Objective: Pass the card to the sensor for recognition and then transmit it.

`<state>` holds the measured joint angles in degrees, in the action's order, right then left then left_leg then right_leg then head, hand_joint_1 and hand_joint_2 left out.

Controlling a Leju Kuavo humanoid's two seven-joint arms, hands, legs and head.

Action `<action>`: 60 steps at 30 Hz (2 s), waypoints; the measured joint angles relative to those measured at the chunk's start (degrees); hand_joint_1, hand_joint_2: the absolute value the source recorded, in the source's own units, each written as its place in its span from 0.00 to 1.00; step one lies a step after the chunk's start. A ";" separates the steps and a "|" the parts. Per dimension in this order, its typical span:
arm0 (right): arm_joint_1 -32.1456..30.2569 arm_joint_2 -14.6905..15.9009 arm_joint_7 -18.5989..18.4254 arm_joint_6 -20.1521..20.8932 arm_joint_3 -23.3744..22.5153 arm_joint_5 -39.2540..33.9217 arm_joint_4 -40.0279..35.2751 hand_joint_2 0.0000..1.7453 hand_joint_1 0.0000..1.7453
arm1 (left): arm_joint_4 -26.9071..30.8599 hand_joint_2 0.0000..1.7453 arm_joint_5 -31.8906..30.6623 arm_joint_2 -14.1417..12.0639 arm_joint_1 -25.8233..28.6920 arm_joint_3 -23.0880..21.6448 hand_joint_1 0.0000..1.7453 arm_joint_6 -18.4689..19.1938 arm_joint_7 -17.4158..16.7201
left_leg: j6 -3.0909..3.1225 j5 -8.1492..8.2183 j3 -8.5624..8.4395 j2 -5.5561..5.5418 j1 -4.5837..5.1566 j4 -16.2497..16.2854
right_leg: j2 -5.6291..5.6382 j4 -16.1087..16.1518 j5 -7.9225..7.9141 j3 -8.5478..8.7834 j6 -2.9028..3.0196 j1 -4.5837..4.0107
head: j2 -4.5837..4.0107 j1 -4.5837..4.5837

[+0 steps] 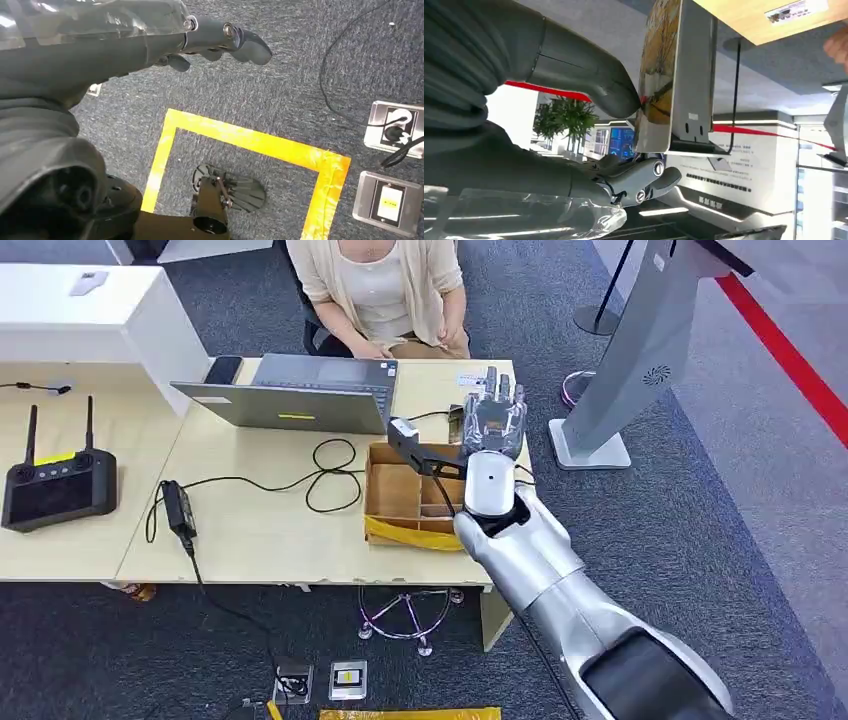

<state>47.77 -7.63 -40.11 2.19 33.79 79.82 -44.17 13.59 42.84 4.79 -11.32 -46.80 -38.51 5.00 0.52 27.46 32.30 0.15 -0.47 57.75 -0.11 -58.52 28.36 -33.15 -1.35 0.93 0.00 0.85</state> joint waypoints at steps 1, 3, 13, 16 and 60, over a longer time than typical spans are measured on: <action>-0.02 0.02 0.00 0.20 -0.09 0.18 -0.11 1.00 1.00 | 0.00 0.00 -0.09 0.02 -0.03 0.00 0.00 0.00 -0.06 | 0.00 0.00 -0.01 0.00 0.00 0.00 | 0.01 0.00 0.00 0.00 0.00 0.00 | 0.00 -0.02; -0.06 0.04 0.00 1.09 -1.20 1.23 -0.46 1.00 1.00 | 0.00 0.00 -0.28 0.17 -0.14 0.00 0.00 -0.07 -0.31 | 0.00 0.00 -0.01 0.00 0.00 0.01 | -0.04 0.00 0.00 0.00 0.00 0.00 | 0.00 -0.02; -1.02 0.63 -0.02 2.20 -4.65 3.71 -1.44 1.00 1.00 | 0.00 0.00 -0.83 0.59 -0.58 0.00 0.00 -0.26 -1.25 | 0.00 0.00 -0.01 0.01 0.00 0.01 | 0.03 0.00 0.00 -0.01 0.00 0.00 | 0.00 0.00; -1.42 0.74 -0.02 2.60 -5.46 3.85 -1.95 1.00 1.00 | 0.00 0.00 -0.94 0.79 -0.69 -0.02 0.00 -0.28 -1.25 | 0.00 0.00 -0.01 0.01 0.00 0.01 | 0.03 0.00 0.00 -0.01 0.00 0.00 | 0.00 -0.02; 2.76 2.25 0.18 -3.67 -3.63 -11.12 1.09 0.00 0.00 | 0.00 0.00 -2.03 0.94 -2.65 -0.15 0.00 0.74 -3.10 | 0.00 0.00 0.03 -0.01 0.00 0.01 | -0.02 0.00 0.00 -0.01 0.00 0.00 | 0.00 -0.02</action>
<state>50.53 -5.38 -39.93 -1.48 30.16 68.70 -43.08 13.60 40.81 5.73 -13.97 -46.95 -37.77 1.90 0.52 27.46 32.32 0.14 -0.47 57.76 -0.12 -58.52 28.36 -33.16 -1.35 0.93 0.00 0.83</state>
